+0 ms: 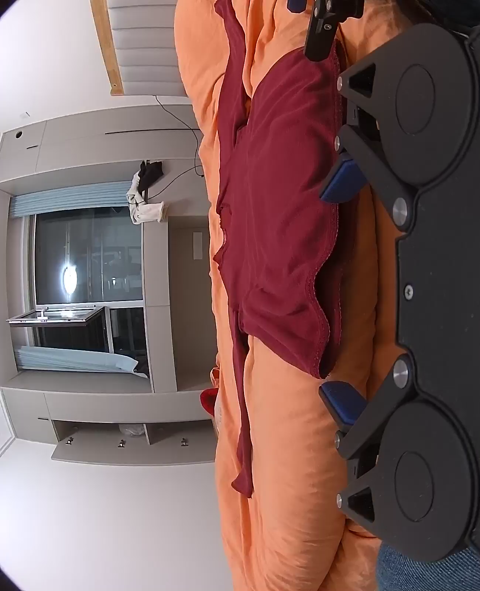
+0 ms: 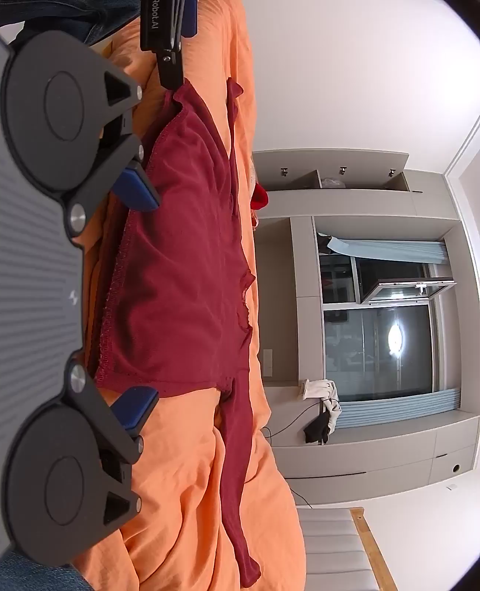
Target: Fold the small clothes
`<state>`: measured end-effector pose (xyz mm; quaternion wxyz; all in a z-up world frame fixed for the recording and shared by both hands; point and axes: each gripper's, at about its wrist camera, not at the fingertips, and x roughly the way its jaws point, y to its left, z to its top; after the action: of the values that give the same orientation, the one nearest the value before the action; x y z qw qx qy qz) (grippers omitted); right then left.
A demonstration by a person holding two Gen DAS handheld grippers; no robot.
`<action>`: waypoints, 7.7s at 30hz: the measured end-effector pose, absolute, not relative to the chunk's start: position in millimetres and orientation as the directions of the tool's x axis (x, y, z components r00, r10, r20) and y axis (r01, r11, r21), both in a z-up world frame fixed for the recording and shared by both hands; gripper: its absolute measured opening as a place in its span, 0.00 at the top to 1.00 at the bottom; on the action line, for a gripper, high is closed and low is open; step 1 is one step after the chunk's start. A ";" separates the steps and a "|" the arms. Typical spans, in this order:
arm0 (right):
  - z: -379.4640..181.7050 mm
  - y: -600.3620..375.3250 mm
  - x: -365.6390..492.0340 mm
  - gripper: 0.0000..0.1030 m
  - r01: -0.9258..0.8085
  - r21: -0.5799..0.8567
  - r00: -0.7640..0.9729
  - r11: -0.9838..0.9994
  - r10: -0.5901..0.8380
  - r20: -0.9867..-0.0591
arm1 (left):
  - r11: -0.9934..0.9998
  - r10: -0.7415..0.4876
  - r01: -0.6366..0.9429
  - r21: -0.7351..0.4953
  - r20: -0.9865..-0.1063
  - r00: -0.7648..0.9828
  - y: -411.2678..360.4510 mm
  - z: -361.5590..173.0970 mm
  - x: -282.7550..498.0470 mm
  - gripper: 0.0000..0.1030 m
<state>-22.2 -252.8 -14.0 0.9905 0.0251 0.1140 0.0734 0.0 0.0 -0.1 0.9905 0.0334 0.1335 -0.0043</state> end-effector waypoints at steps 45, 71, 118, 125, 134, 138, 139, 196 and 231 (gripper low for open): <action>-14.2 -252.2 -21.3 0.00 -0.141 0.065 0.961 0.988 0.152 -0.230 | 0.998 0.006 0.014 0.069 -0.272 0.962 -0.3 -1.1 0.7 0.00; -14.3 -251.8 -21.1 0.00 -0.141 0.066 0.960 0.988 0.153 -0.233 | 0.997 0.006 0.014 0.071 -0.275 0.962 -0.5 -1.1 1.1 0.00; 8.3 -316.8 8.4 0.00 -0.090 0.351 0.912 0.932 0.219 -0.347 | 0.997 -0.064 0.075 0.008 -0.435 0.898 -8.1 -0.5 35.6 0.00; 46.0 -353.5 48.9 0.00 -0.047 0.261 0.934 0.964 0.135 -0.330 | 0.986 -0.160 0.116 -0.119 -0.479 0.863 -0.4 21.9 71.4 0.00; 68.2 -422.6 115.0 0.00 0.135 0.285 0.941 0.949 -0.033 -0.337 | 0.987 -0.144 0.158 -0.004 -0.439 0.887 -24.0 53.6 144.2 0.00; 73.1 -460.4 132.7 0.00 0.328 0.338 0.921 0.882 -0.219 -0.321 | 0.988 -0.132 0.151 0.006 -0.452 0.882 -40.2 59.8 187.1 0.00; 74.1 -467.7 136.8 0.00 0.364 0.335 0.911 0.869 -0.259 -0.320 | 0.989 -0.125 0.146 0.008 -0.462 0.878 -44.3 60.3 197.9 0.00; 128.7 -386.2 281.4 0.94 0.236 0.053 0.972 0.970 -0.235 -0.021 | 0.986 0.083 -0.135 -0.098 -0.413 0.907 16.8 62.0 280.9 0.01; 26.0 -117.9 229.4 0.82 -0.648 -0.513 0.759 0.563 0.421 -0.497 | 0.908 0.071 -0.263 -0.325 -0.500 0.863 88.7 62.1 292.2 0.01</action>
<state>229.4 -117.9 26.0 0.8693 -0.3520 0.1613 0.3072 292.2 88.7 62.1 0.9453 -0.1948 0.2462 0.0884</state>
